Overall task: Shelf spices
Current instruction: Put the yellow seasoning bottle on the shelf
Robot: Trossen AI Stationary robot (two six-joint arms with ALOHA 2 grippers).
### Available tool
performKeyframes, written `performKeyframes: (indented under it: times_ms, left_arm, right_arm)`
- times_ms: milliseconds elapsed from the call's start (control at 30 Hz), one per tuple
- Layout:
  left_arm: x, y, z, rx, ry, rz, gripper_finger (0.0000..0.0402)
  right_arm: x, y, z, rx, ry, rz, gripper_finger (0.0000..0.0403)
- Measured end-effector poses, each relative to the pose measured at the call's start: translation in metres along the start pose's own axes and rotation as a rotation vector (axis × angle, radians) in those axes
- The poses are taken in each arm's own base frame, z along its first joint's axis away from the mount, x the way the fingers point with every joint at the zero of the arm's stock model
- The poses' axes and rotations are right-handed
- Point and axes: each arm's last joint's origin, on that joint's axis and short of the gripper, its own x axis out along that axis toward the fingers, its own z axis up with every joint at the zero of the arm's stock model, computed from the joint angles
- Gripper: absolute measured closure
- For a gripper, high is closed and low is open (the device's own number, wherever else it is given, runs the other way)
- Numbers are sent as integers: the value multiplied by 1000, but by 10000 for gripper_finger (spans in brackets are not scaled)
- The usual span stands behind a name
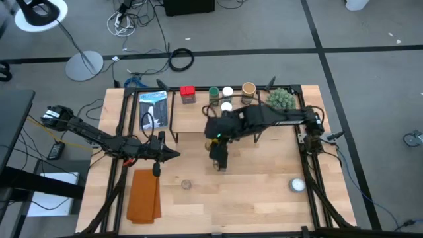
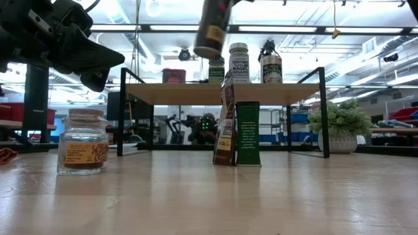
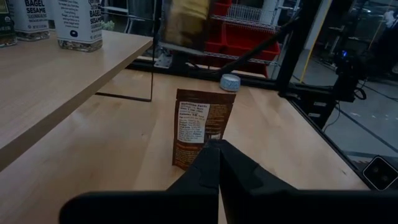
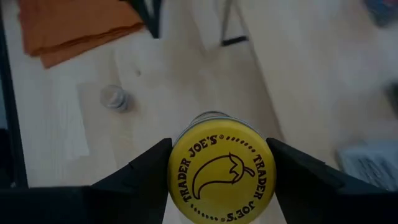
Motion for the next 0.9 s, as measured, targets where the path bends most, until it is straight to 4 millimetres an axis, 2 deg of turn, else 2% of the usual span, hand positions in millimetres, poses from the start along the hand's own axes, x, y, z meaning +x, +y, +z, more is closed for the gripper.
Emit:
performKeyframes:
  times_ms: [233, 400, 533, 700, 900]
  left_arm:
    - [0, 0, 0, 0, 0, 0, 396]
    - [0, 0, 0, 0, 0, 0, 396]
    - [0, 0, 0, -5, -3, 0, 396]
    - [0, 0, 1, -28, -8, -2, 396]
    - [0, 0, 0, -28, 3, 0, 396]
  right_arm:
    - [-36, -28, -16, 203, 64, -117, 168]
    - [-50, -43, -20, 336, 51, -173, 168]
    - [-54, -58, -17, 463, 41, -180, 168]
    - [-54, -75, -14, 512, 32, -203, 168]
    - [-59, -79, -14, 516, 34, -182, 168]
